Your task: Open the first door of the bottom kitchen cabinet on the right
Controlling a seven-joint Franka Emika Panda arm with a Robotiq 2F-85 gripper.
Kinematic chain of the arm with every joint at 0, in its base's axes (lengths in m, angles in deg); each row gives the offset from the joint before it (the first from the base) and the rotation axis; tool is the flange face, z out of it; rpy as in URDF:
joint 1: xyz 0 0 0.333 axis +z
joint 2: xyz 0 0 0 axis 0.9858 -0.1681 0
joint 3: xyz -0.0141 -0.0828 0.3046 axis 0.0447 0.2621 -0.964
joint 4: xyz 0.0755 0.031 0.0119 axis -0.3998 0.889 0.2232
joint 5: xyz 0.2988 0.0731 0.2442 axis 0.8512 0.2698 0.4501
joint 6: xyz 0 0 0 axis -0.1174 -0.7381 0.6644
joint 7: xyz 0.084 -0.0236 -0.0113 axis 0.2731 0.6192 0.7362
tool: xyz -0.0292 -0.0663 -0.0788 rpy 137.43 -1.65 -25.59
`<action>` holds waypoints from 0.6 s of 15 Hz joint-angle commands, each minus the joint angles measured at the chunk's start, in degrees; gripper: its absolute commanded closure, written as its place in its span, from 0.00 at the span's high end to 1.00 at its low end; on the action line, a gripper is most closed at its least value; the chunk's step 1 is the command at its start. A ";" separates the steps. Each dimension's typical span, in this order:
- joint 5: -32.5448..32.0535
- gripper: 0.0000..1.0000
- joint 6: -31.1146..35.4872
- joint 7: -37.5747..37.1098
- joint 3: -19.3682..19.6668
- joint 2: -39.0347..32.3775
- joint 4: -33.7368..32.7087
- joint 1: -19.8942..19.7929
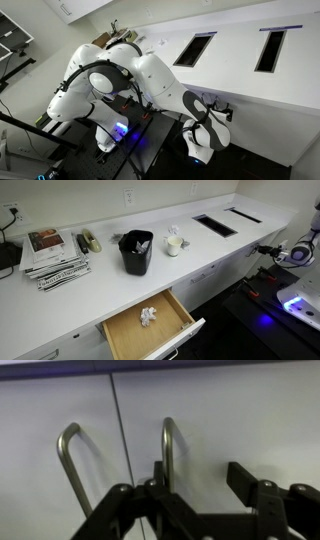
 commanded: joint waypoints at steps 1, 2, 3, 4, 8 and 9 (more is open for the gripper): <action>1.33 0.35 0.56 -1.64 -0.08 0.61 1.21 1.08; 1.35 0.29 0.56 -1.60 -0.04 0.74 1.58 1.16; 1.32 0.22 0.43 -1.59 -0.03 0.67 1.76 1.22; 1.27 0.14 0.37 -1.53 0.03 0.73 2.17 1.36; 0.47 0.00 -0.30 -1.15 0.76 0.87 3.55 1.61; 0.23 0.03 -0.51 -1.02 1.07 0.71 3.49 1.37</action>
